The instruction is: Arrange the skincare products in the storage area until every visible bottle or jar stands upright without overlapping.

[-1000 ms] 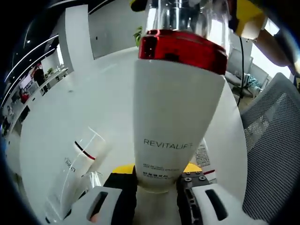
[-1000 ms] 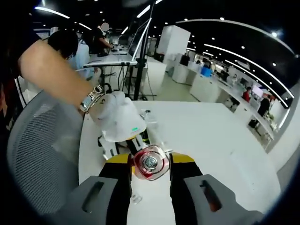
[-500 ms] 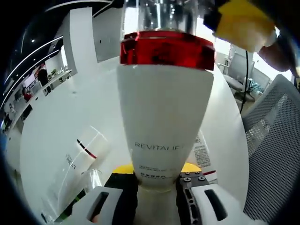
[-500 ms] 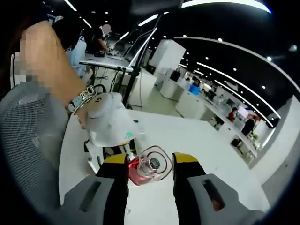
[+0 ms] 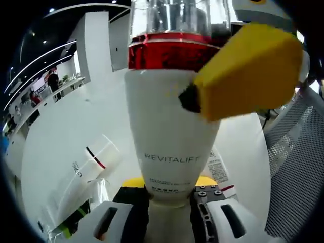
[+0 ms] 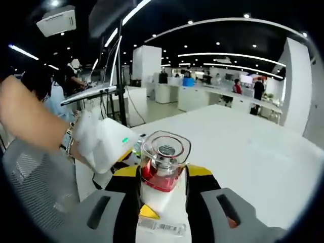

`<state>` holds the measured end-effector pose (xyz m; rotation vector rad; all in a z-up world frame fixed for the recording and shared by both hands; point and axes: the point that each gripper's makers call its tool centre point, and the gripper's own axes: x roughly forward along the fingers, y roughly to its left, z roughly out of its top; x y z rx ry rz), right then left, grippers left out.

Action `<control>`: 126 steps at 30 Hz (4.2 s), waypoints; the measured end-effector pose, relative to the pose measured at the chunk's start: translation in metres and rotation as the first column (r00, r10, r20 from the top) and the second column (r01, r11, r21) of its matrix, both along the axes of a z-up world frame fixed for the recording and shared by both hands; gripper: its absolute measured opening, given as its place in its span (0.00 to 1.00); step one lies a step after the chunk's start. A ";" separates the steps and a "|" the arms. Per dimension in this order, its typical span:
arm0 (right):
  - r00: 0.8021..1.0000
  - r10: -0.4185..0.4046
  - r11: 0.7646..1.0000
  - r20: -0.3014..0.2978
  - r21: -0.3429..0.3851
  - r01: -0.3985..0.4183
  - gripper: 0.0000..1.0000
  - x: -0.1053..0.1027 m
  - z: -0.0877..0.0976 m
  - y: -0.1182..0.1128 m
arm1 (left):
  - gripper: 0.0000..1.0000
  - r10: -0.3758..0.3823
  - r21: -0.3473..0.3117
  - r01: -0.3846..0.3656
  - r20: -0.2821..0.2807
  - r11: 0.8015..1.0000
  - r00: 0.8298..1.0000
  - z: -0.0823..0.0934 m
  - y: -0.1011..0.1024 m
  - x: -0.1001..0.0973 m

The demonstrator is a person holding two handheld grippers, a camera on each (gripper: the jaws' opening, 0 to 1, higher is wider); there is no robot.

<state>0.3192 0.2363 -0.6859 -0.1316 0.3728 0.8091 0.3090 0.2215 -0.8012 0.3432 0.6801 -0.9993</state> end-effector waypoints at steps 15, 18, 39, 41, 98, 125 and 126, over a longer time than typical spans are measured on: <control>0.982 0.171 0.977 0.084 -0.143 -0.158 0.29 -0.011 0.000 0.015 | 0.32 0.058 0.004 -0.058 -0.050 0.998 0.997 0.017 0.015 -0.010; 0.979 0.167 0.974 0.117 -0.171 -0.145 0.31 -0.010 0.000 0.016 | 0.32 0.104 -0.025 -0.104 -0.013 0.994 0.995 0.029 0.021 -0.010; 0.996 0.087 0.978 -0.024 -0.189 -0.090 0.29 -0.008 -0.040 -0.005 | 0.31 0.071 -0.087 -0.068 0.027 0.994 0.997 0.045 0.020 -0.013; 0.996 0.088 0.978 -0.032 -0.188 -0.093 0.28 -0.008 -0.042 -0.011 | 0.29 0.072 -0.102 -0.068 0.029 0.992 0.997 0.048 0.019 -0.013; 0.860 0.475 0.780 -0.185 -0.364 -0.509 0.27 -0.039 -0.077 -0.043 | 0.37 -0.003 0.080 0.014 -0.132 0.997 0.991 0.028 0.016 -0.069; 0.836 0.543 0.654 -0.079 -0.584 -0.480 0.24 -0.056 -0.088 -0.046 | 0.18 0.053 -0.017 -0.060 -0.270 0.998 0.961 0.042 0.010 -0.067; 0.841 0.538 0.652 -0.053 -0.606 -0.456 0.24 -0.054 -0.088 -0.046 | 0.18 0.061 -0.019 -0.068 -0.278 0.997 0.959 0.043 0.012 -0.067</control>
